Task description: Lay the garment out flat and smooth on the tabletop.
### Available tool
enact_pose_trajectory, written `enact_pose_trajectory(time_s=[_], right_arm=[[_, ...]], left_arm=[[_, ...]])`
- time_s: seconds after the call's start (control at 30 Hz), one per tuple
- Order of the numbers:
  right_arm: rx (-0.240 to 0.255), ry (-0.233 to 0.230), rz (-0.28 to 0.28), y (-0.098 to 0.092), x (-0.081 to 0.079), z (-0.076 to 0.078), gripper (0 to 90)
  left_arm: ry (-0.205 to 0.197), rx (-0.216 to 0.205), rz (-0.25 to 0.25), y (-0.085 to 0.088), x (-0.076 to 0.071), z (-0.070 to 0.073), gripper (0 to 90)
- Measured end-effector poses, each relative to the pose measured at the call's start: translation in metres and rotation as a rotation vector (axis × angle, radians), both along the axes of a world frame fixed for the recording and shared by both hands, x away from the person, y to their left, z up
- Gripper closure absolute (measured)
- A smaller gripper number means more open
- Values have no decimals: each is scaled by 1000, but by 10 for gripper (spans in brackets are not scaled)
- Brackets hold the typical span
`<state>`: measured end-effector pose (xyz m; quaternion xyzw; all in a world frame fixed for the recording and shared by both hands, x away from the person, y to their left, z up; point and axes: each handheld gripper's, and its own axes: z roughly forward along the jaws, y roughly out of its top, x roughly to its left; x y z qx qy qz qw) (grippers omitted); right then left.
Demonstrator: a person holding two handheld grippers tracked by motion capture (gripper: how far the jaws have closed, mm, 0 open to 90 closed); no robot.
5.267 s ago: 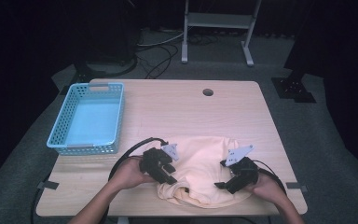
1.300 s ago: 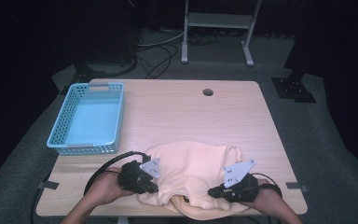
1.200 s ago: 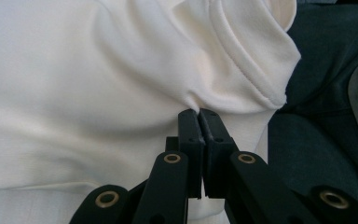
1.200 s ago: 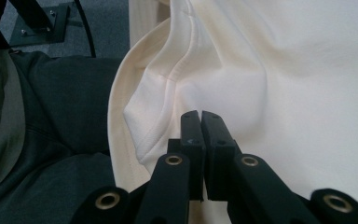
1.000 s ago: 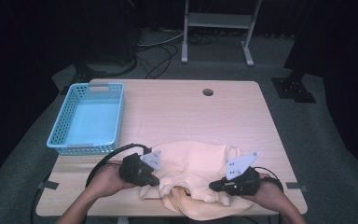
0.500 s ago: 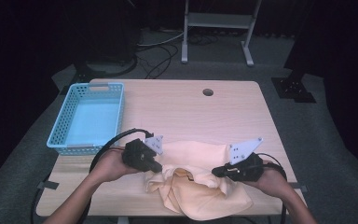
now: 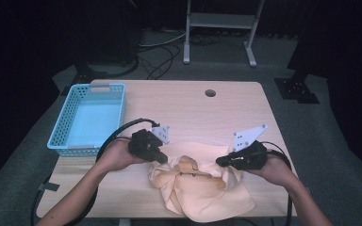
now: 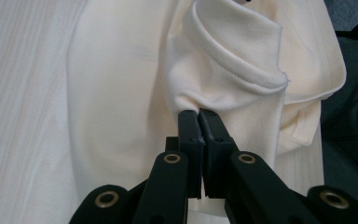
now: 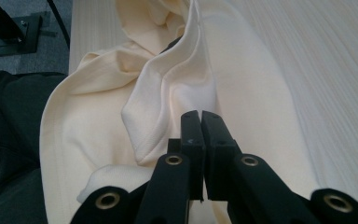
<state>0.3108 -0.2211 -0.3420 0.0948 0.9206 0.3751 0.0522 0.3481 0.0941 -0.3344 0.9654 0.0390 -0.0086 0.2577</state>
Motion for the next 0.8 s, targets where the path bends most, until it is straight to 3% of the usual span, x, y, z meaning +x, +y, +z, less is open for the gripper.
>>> enact_pose_trajectory(time_s=[0.47, 0.8], right_arm=[[-26, -10, -5, 1, 19, 16, 880], [-46, 4, 12, 6, 35, 17, 880]], left_arm=[[-24, 3, -12, -7, 20, 17, 876], [-10, 0, -35, -9, 35, 17, 878]])
